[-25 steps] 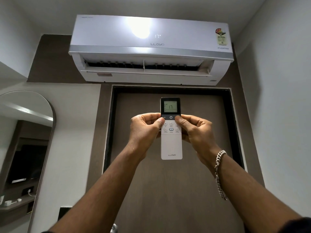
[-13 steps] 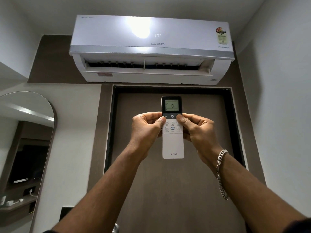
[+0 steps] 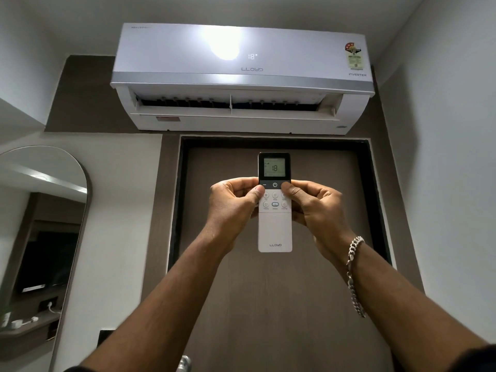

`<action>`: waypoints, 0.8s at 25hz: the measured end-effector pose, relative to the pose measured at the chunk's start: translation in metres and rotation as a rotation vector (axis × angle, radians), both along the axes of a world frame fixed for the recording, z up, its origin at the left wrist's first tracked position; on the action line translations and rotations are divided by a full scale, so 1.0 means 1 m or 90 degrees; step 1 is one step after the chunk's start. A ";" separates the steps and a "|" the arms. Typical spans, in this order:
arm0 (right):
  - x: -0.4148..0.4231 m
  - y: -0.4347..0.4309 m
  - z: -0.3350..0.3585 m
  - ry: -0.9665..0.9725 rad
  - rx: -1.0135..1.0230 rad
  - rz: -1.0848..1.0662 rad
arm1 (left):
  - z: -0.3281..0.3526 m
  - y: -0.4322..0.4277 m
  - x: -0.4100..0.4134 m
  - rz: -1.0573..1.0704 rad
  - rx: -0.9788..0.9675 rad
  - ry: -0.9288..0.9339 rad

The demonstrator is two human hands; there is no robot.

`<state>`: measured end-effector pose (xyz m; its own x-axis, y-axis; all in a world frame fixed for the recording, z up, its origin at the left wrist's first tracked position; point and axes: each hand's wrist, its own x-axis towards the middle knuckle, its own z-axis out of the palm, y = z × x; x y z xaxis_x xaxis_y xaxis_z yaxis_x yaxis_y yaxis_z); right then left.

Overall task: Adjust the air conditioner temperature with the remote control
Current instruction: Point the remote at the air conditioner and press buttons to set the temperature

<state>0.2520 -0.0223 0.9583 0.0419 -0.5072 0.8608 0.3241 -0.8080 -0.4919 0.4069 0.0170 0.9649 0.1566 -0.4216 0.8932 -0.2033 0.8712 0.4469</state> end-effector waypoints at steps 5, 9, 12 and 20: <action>0.000 0.001 -0.002 0.004 -0.003 -0.004 | -0.001 0.001 -0.001 -0.004 -0.007 -0.006; 0.000 0.002 -0.004 0.004 0.003 0.003 | -0.004 0.002 -0.001 -0.006 -0.011 -0.014; -0.002 0.002 -0.005 0.010 0.004 0.008 | -0.006 -0.002 -0.002 -0.001 0.001 -0.011; -0.016 -0.006 -0.035 0.016 0.054 0.011 | -0.032 -0.013 -0.010 -0.052 0.070 -0.005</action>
<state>0.2357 -0.0286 0.9236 0.0726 -0.5774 0.8132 0.3242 -0.7574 -0.5667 0.3966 0.0039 0.9333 0.1111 -0.5277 0.8421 -0.1367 0.8312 0.5389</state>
